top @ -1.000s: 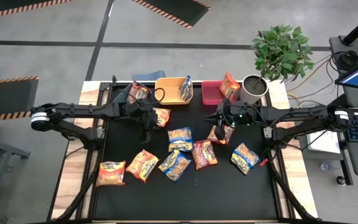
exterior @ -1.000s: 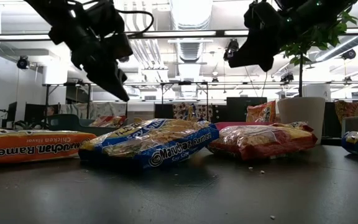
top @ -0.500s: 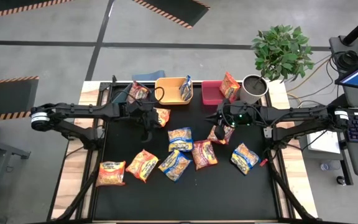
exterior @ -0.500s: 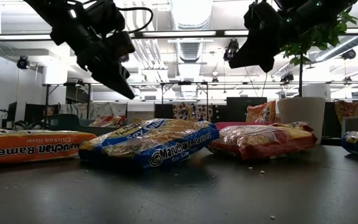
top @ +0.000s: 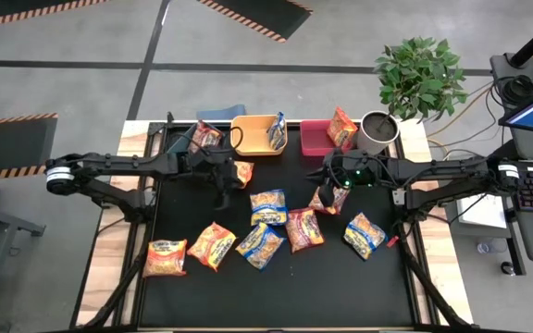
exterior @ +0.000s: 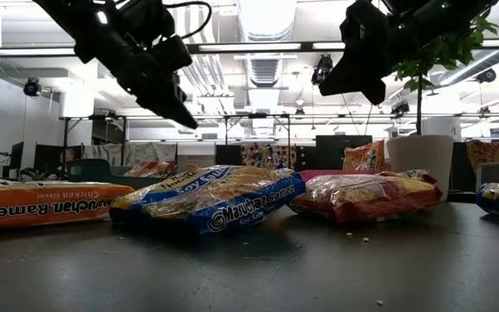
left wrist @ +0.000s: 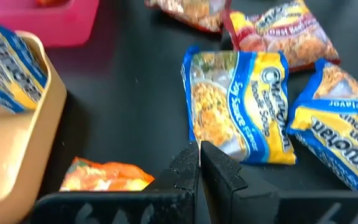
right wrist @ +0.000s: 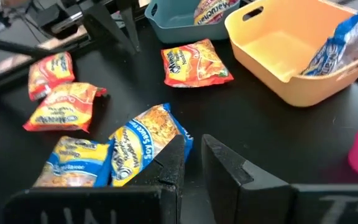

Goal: Sort Maruchan noodles
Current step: Put the blue noodle pack into the yellow bin

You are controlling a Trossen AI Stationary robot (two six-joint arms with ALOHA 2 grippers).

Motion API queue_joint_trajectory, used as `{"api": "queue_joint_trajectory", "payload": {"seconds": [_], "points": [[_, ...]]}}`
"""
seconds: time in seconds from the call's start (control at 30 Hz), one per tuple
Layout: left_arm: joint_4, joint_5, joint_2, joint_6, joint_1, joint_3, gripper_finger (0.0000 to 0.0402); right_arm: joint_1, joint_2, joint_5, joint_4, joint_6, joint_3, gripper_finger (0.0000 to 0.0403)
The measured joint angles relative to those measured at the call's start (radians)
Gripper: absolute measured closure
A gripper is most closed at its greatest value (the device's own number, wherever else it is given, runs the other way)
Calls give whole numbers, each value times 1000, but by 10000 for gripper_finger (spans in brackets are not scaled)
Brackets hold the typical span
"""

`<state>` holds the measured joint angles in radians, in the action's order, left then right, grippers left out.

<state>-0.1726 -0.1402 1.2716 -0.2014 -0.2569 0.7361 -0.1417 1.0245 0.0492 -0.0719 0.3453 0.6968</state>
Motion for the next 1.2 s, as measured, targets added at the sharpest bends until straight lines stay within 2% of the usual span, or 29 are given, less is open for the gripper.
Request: {"api": "queue_joint_trajectory", "payload": {"seconds": [0.33, 0.5, 0.7, 0.8, 1.03, 1.2], "points": [[79, 1, 0, -137, 0, 1, 402, 3, 0, -78, 0, 142, 0, 360], [80, 6, 0, -237, -1, 14, 402, 44, 0, -109, 1, 224, 0, 360], [85, 109, 0, -308, -2, 51, 402, 71, 0, -110, -11, 273, 14, 360], [86, 151, 0, -322, -3, 76, 402, 71, 0, -110, -31, 275, 49, 360], [85, 157, 0, -340, -4, 99, 402, 72, 0, -109, -35, 295, 129, 360], [84, 157, 0, -341, -5, 98, 402, 72, 19, -103, -54, 398, 146, 360]]}}
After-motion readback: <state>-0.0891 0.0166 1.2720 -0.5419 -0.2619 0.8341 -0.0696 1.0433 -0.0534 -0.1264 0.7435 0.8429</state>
